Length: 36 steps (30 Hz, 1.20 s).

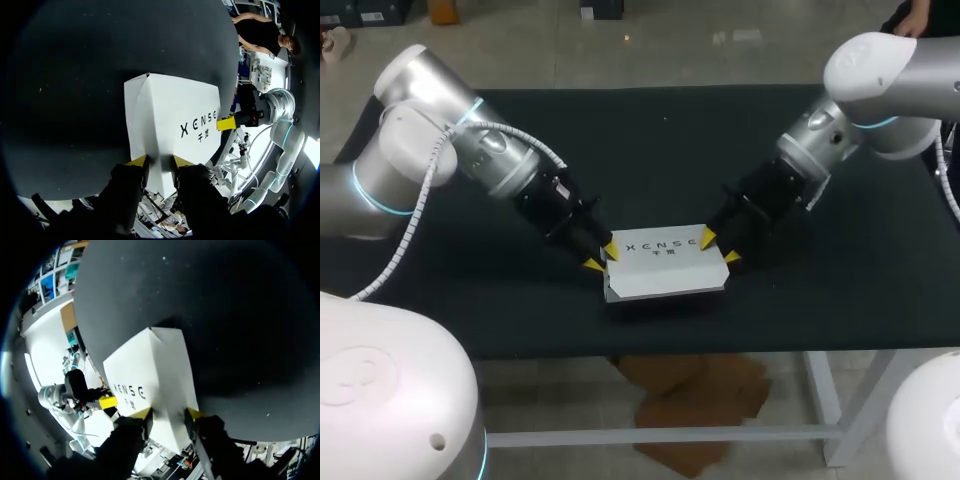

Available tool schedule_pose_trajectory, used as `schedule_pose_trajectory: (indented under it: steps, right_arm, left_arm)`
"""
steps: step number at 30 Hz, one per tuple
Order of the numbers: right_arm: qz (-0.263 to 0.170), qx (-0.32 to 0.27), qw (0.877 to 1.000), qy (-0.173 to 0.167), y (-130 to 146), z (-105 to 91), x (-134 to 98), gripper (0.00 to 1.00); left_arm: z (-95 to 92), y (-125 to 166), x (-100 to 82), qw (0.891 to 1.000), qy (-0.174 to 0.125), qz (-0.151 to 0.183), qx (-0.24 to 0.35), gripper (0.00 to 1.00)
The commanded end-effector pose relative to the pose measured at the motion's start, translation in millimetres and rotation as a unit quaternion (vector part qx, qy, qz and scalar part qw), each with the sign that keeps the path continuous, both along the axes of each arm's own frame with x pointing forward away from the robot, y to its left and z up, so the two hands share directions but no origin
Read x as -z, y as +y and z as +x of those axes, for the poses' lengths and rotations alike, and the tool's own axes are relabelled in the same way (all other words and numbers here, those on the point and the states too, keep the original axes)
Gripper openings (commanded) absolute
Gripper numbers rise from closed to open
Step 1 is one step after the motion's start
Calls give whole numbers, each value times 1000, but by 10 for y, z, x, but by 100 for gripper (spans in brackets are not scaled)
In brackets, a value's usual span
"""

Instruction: Assemble the packaging by folding the flat box into shape, placing the metal phone stand inside, and closing the box properly

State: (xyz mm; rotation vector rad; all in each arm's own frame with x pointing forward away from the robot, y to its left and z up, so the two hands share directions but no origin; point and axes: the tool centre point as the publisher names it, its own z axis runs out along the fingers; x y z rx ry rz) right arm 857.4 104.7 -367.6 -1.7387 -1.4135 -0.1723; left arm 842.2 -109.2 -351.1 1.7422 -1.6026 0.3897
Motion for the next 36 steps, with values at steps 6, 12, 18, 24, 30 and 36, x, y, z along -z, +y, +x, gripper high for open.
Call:
schedule_pose_trajectory:
  steps: [6,12,18,24,30,36]
  right_arm:
    - [0,-11,1000,16,137,57,20,45]
    - [-2,-12,1000,18,130,53,21,46]
    - [-3,-9,1000,21,99,49,39,46]
    - [-3,-7,1000,20,82,40,23,46]
    - [-3,-5,1000,20,49,38,14,46]
    - [-3,-4,1000,21,22,36,16,46]
  left_arm:
    - [94,-61,-16,1000,12,1,1,30]
    - [127,-30,-33,1000,16,1,1,30]
    - [141,1,-23,1000,20,-1,0,31]
    - [143,24,-26,1000,23,-3,-1,31]
    - [134,42,-21,1000,25,-4,-3,32]
    - [128,49,-16,1000,25,-5,-4,33]
